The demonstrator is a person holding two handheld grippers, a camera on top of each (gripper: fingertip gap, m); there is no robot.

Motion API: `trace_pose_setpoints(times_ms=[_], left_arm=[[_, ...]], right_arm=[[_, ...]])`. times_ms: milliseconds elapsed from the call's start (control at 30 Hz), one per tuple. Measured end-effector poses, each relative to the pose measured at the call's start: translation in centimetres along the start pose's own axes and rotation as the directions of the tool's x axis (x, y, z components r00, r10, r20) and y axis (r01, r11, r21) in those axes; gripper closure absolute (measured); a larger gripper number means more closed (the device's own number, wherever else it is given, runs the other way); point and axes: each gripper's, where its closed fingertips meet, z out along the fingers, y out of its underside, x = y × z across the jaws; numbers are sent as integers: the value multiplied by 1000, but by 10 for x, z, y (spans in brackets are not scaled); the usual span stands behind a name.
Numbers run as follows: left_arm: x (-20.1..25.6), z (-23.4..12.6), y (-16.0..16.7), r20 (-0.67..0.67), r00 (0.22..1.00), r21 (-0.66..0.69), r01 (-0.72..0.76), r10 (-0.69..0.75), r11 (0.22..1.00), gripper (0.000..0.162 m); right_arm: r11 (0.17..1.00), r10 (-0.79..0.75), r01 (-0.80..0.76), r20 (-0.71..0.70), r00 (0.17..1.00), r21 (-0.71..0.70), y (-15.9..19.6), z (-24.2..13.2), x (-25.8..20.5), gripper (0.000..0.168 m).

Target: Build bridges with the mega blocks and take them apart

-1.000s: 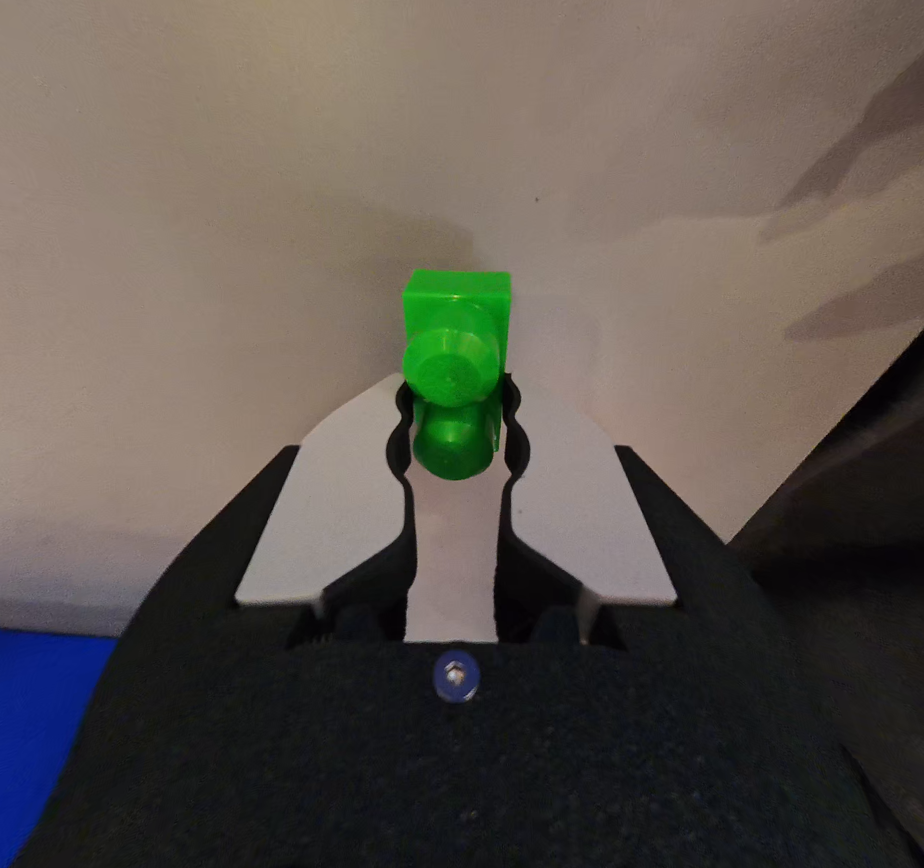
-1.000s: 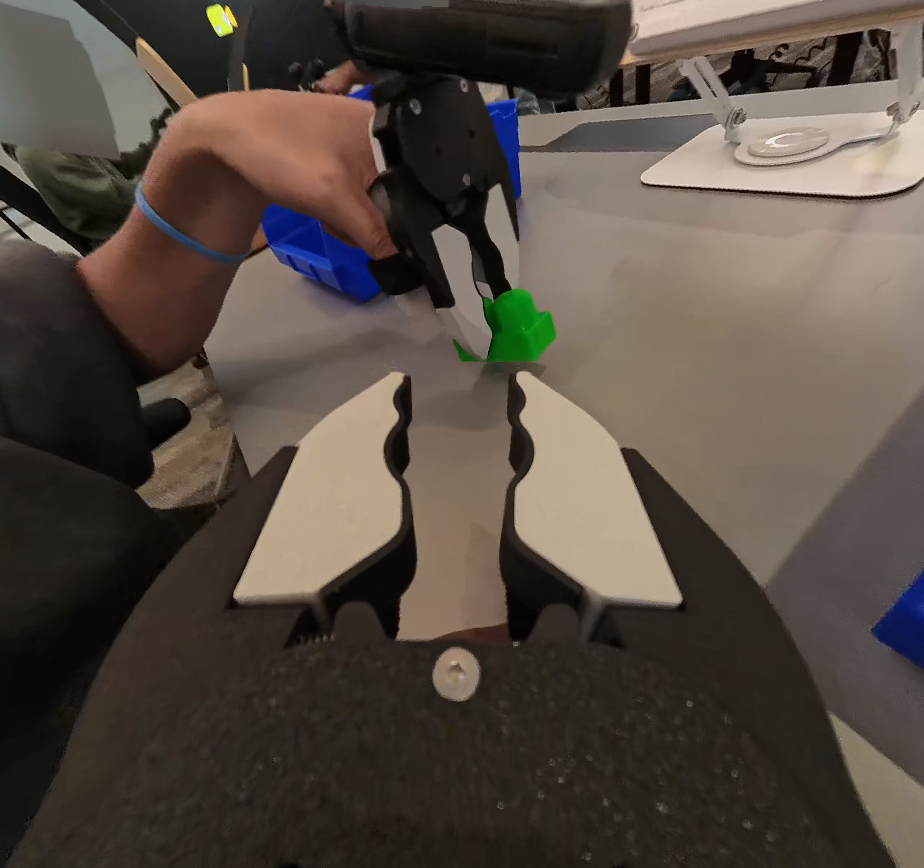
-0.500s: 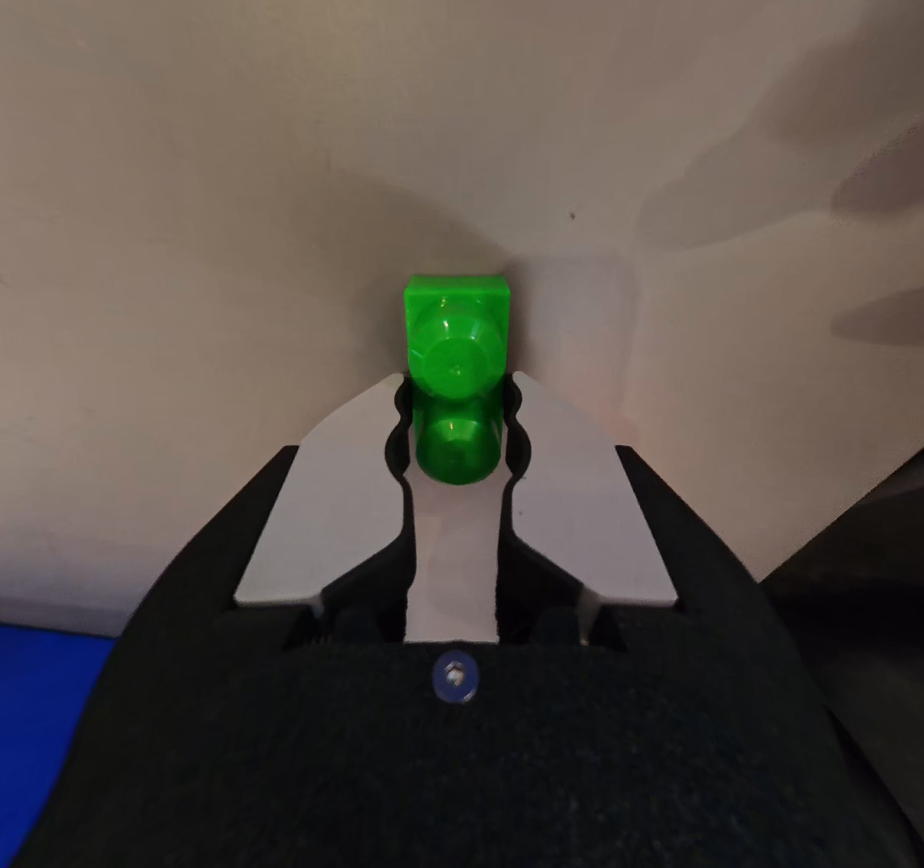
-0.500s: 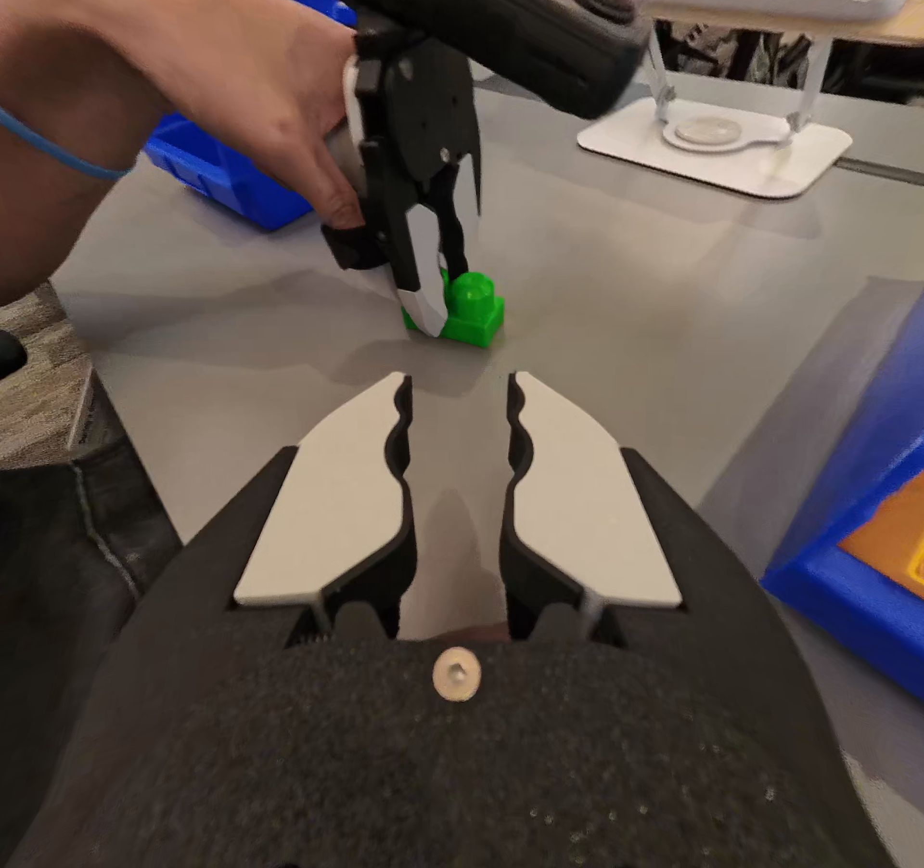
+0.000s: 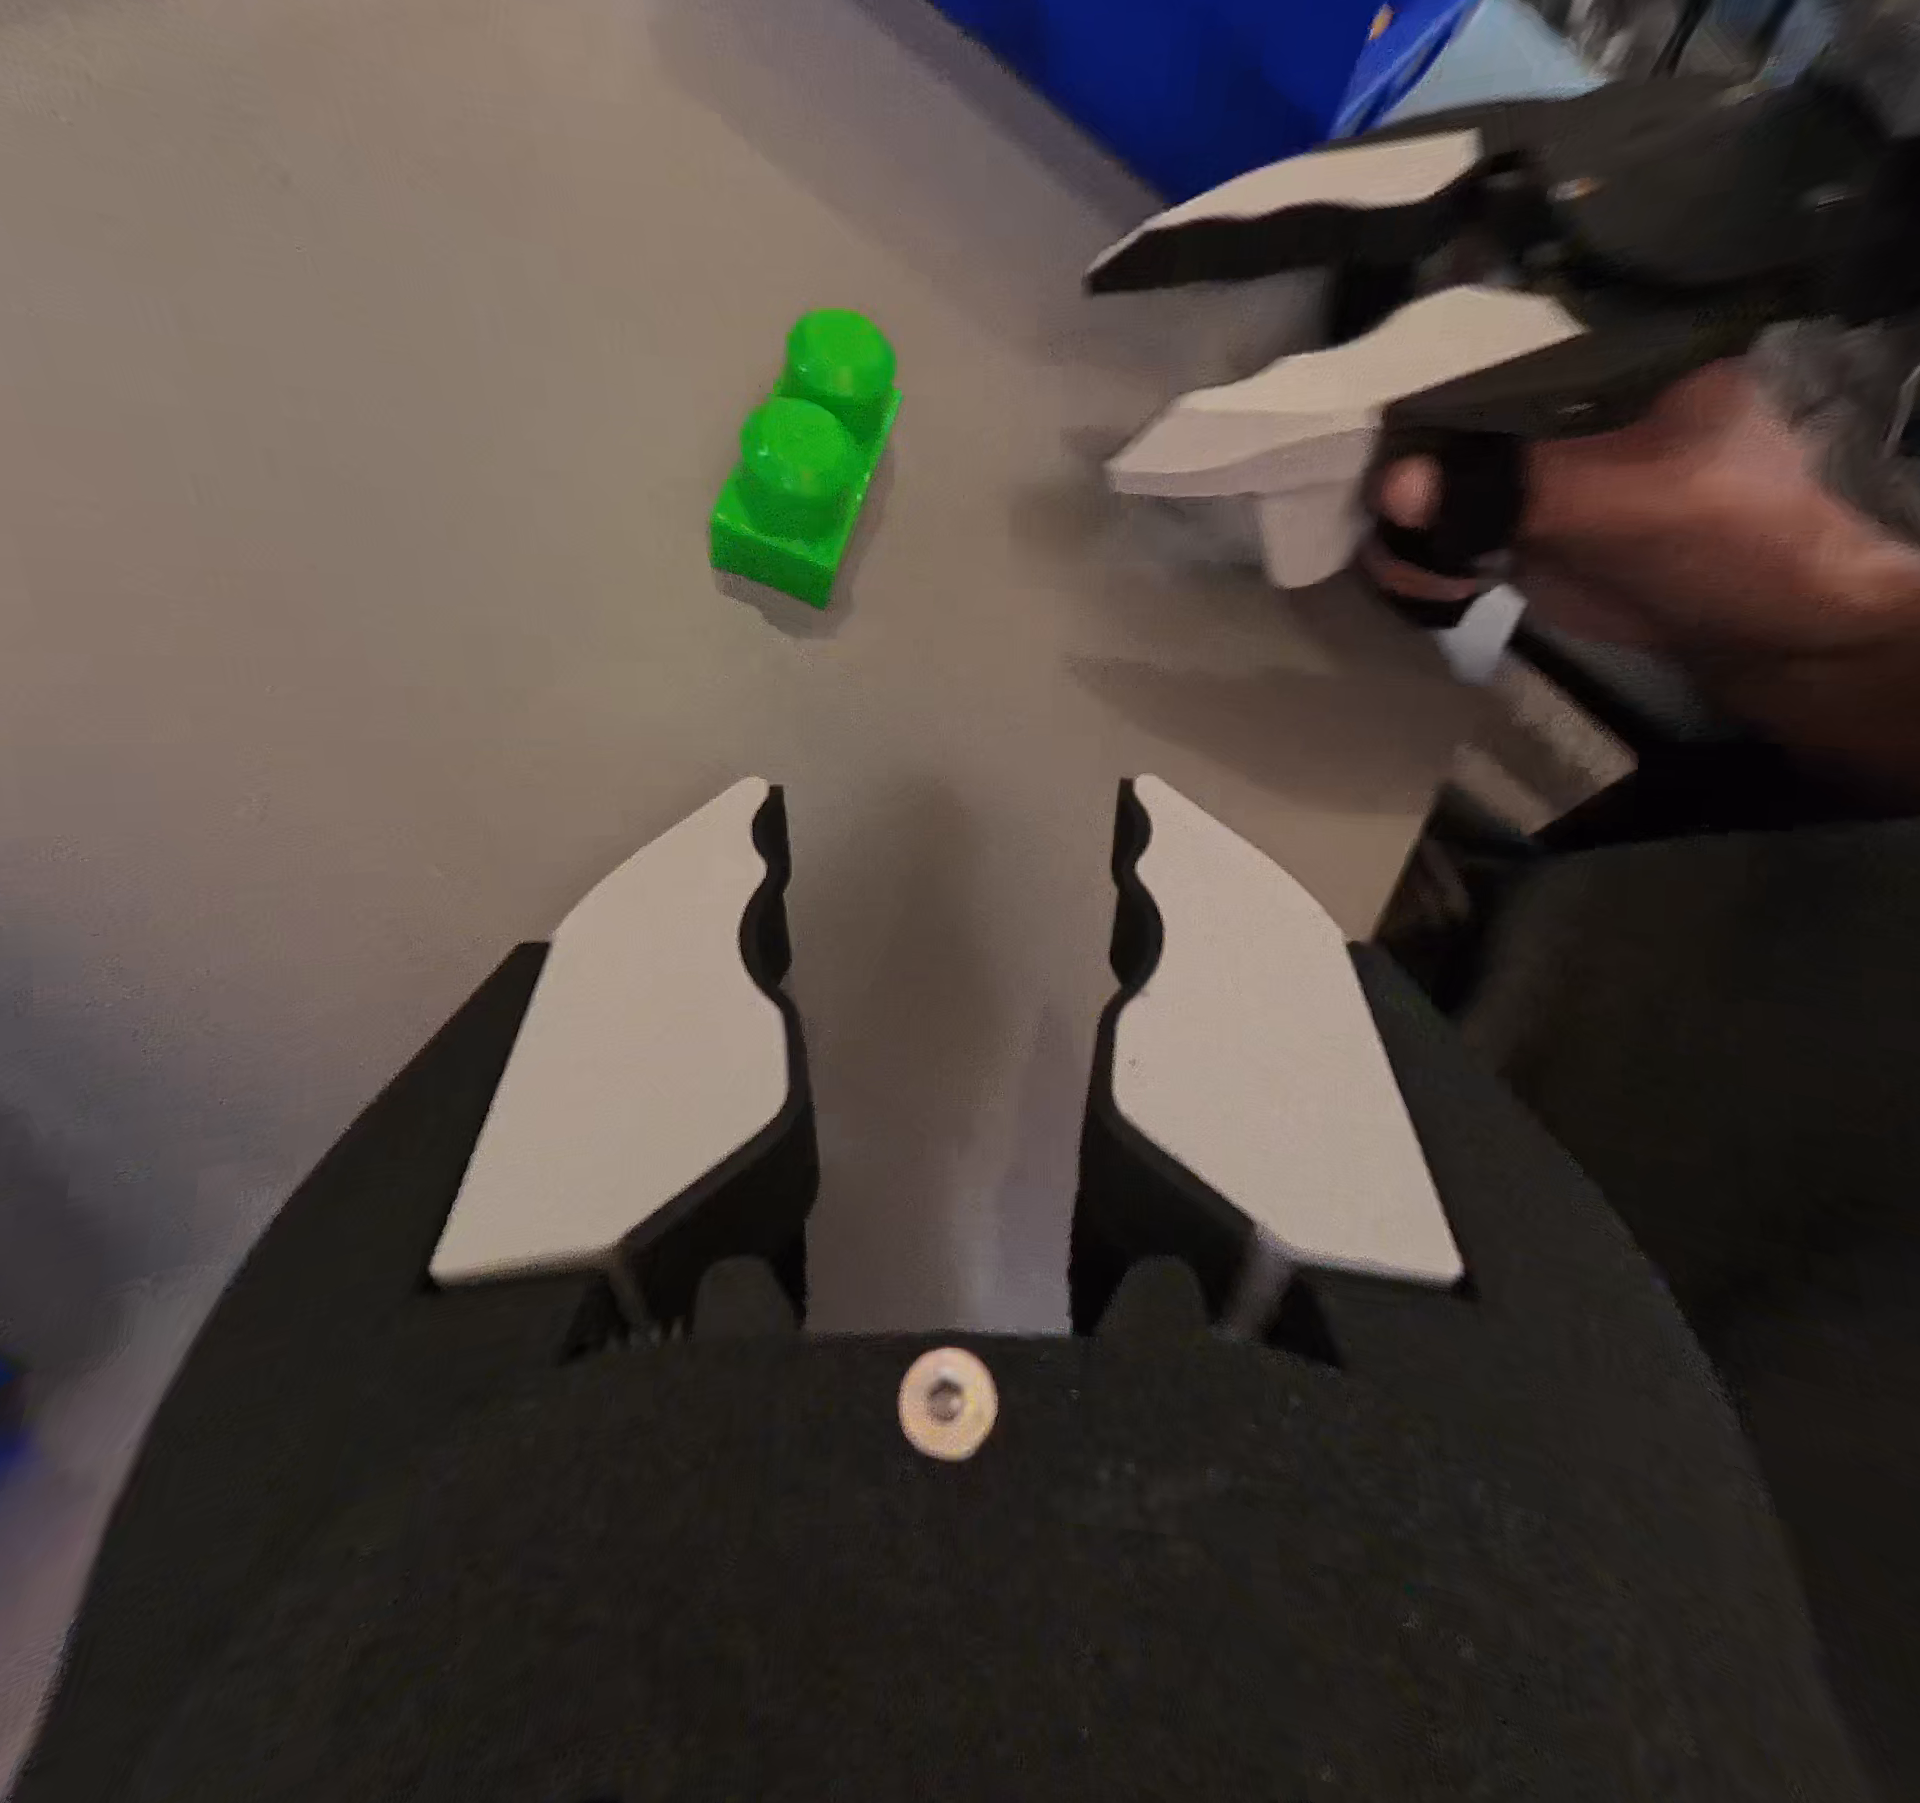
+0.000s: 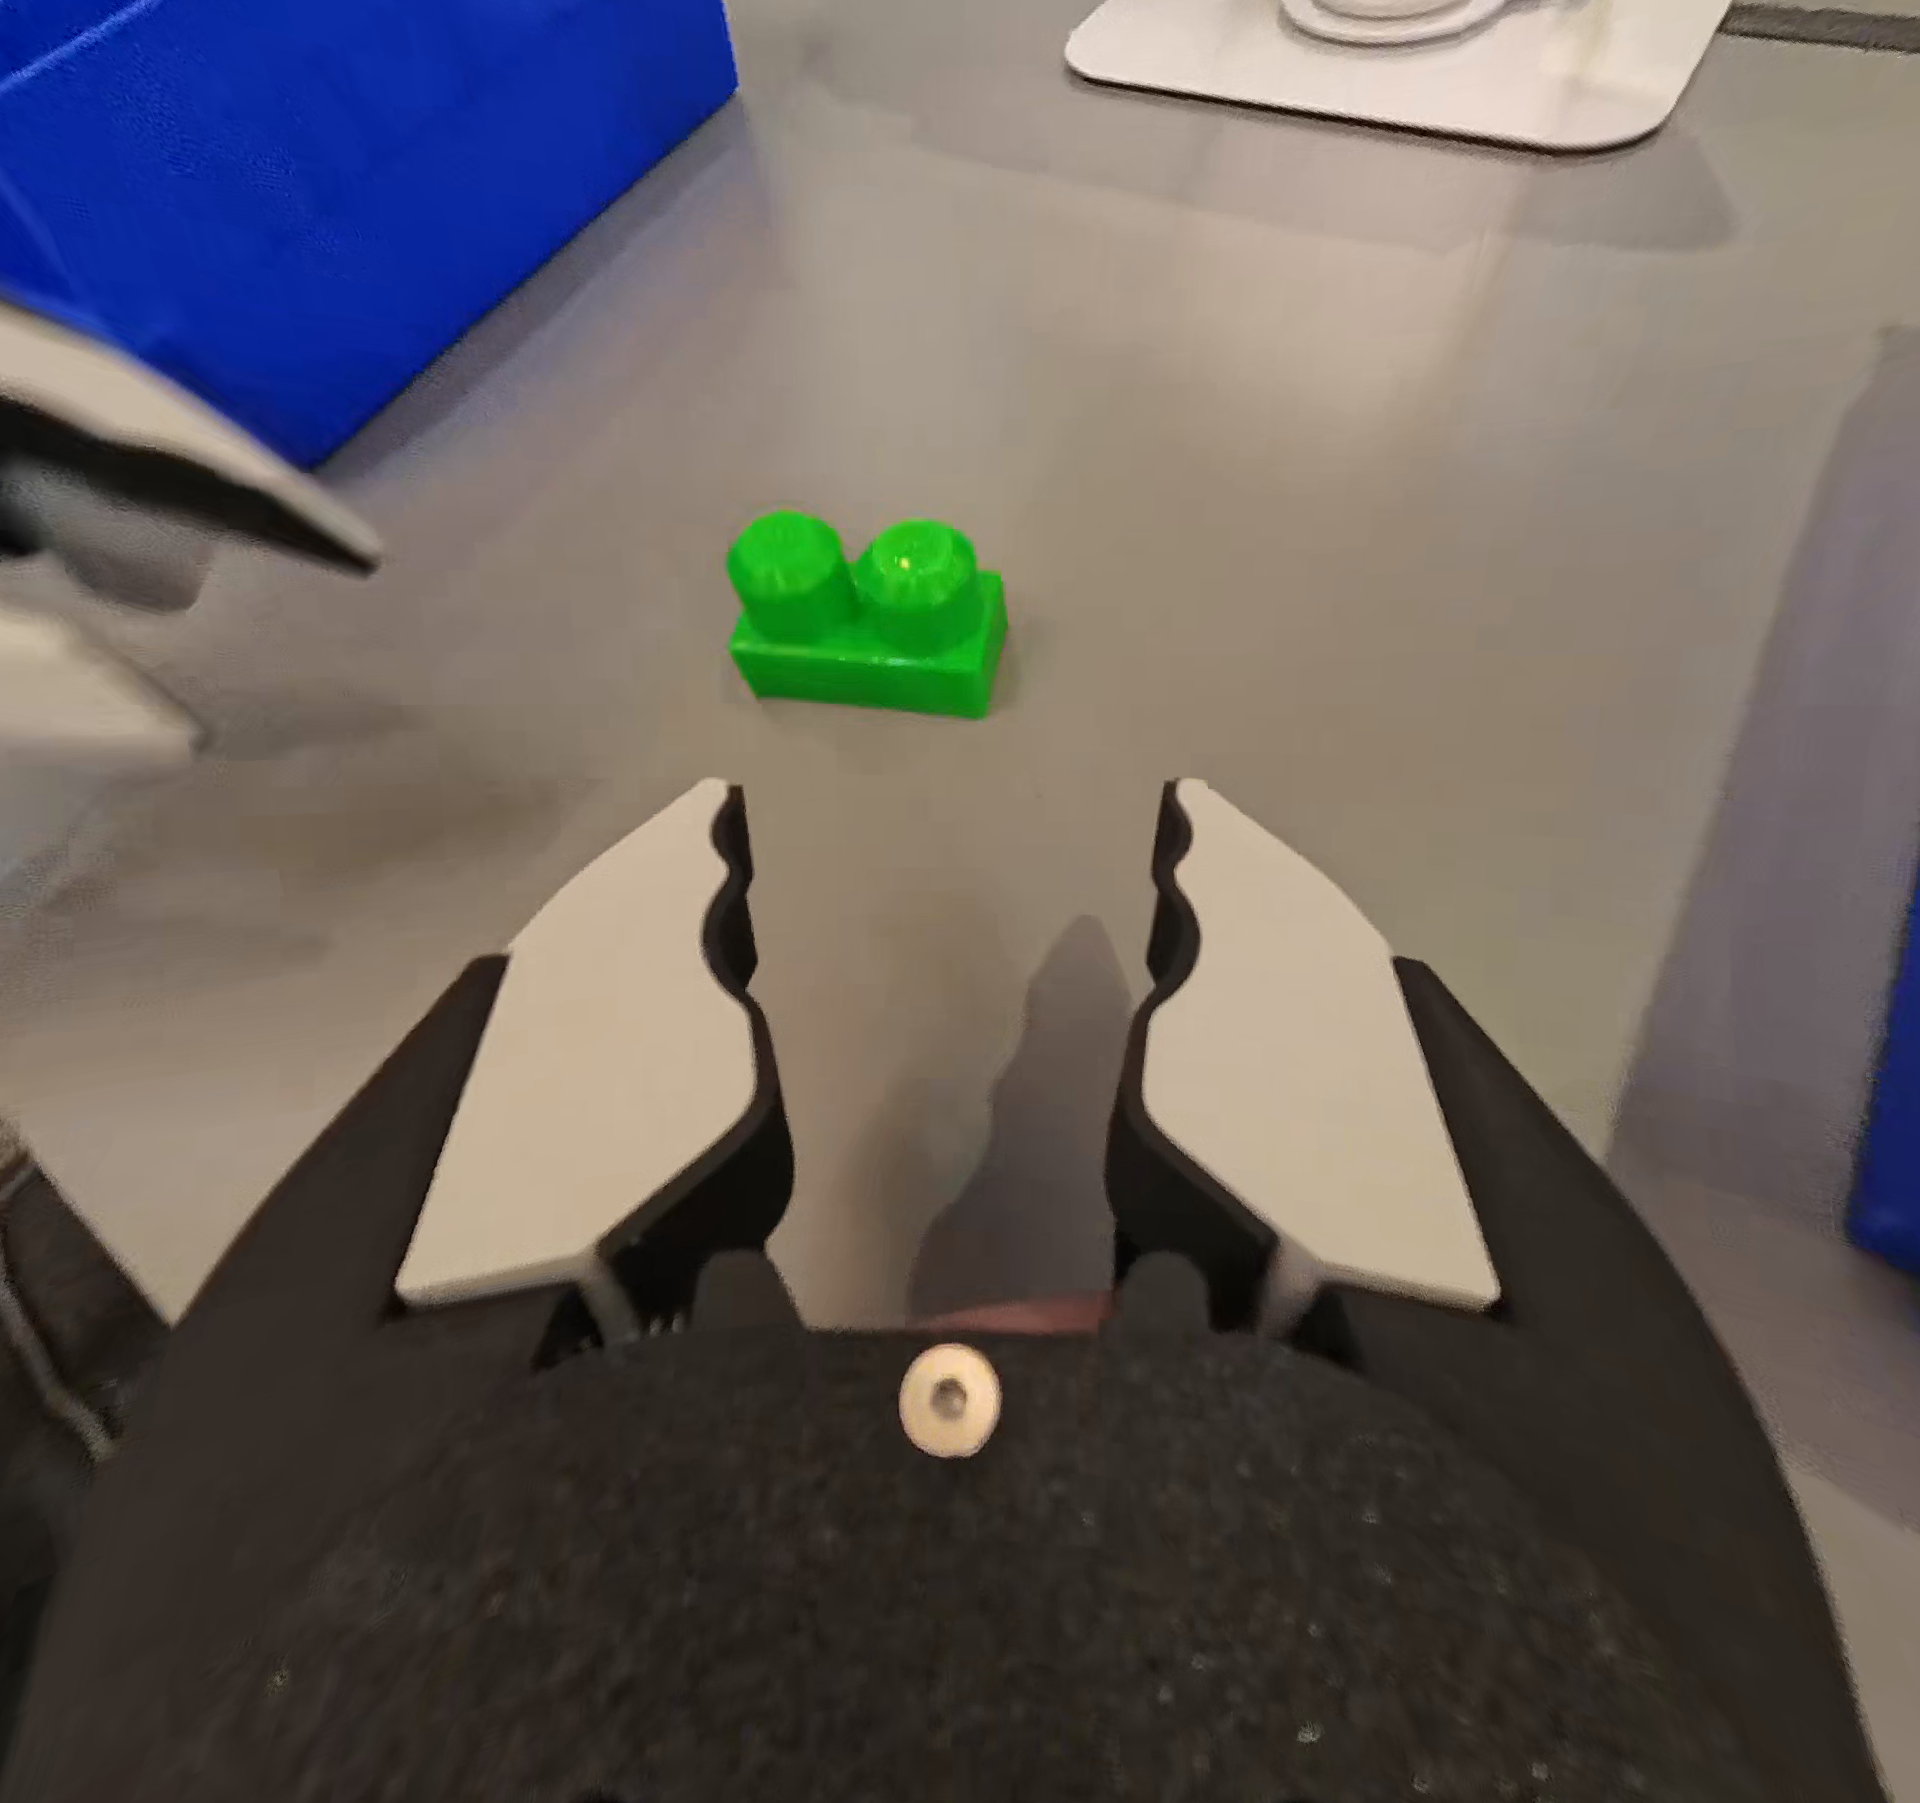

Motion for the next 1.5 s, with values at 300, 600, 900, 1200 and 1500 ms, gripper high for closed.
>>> trace_pose_setpoints(times_ms=[300,600,900,1200,1500], left_arm=[[15,-29,10,11,1000,103,-13,12,995,105],[18,-28,17,-34,999,81,-29,31,996,106],[10,-32,13,-28,1000,117,14,-11,993,108],[5,-23,16,44,999,81,-29,25,996,108],[-21,-20,36,231,971,-48,-53,63,997,108]], right_arm=[[987,13,-38,-160,987,-156,-12,76,-18,82],[984,-87,63,-137,987,-168,-29,67,-20,96],[976,-134,184,-336,932,120,-131,-88,96,96],[990,-46,-27,-488,872,-141,-139,-77,287,95],[855,-56,-210,-487,872,-475,-96,23,357,95]])
